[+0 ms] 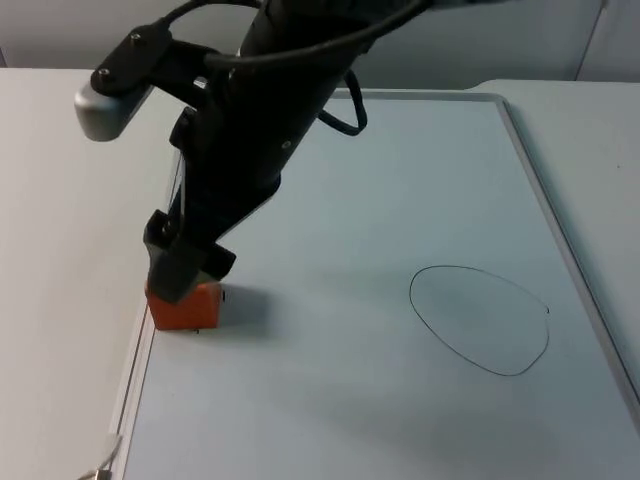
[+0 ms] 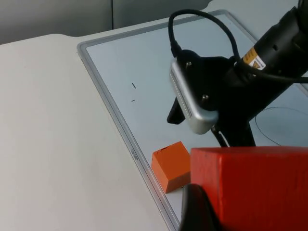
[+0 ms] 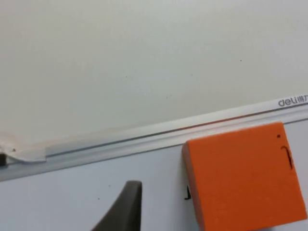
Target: Pick up one cube with the left hand and another cube with the right hand. First place the cube in the right hand at the target position, then stack the cube in the left hand on top.
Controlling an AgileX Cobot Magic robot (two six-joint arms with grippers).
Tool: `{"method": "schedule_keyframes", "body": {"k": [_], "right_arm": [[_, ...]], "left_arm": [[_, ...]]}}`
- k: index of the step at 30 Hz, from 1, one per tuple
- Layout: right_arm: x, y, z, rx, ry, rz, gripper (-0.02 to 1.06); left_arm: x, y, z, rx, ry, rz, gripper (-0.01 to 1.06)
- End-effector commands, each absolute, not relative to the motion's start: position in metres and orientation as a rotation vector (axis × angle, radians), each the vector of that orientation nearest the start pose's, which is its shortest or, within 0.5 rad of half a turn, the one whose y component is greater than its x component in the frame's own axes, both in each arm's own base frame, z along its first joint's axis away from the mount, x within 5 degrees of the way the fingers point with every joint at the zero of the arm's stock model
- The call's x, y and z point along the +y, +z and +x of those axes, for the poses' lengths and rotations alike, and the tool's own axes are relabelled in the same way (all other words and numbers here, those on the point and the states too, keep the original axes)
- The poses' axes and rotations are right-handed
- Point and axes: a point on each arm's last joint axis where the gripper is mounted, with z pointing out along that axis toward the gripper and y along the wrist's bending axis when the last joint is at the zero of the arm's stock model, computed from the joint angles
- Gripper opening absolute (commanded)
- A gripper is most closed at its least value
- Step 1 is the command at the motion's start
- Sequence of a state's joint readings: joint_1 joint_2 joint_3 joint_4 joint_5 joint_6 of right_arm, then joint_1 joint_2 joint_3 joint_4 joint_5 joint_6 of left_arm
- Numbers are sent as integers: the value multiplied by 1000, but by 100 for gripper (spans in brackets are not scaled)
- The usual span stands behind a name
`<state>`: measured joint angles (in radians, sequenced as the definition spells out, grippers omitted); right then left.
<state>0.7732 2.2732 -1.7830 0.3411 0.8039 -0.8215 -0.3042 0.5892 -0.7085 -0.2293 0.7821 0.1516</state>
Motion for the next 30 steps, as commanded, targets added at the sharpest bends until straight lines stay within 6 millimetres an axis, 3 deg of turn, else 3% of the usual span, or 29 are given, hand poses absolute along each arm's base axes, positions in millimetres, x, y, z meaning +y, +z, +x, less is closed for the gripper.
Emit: {"method": "schedule_keyframes", "body": {"k": [1,15,21,30], "right_arm": [[360,145,333,2116,390,-1798,100],[368,109,339,2143,395,-1839,100],[369,107,339,2128,389,-1851,100],[369,107,339,2092,377,-1876,89]], "left_arm": [[-46,338,93,2093,-377,401,34],[-46,338,94,2084,-376,398,34],[-46,339,94,2080,-376,396,34],[-46,339,94,2079,-376,396,34]]}}
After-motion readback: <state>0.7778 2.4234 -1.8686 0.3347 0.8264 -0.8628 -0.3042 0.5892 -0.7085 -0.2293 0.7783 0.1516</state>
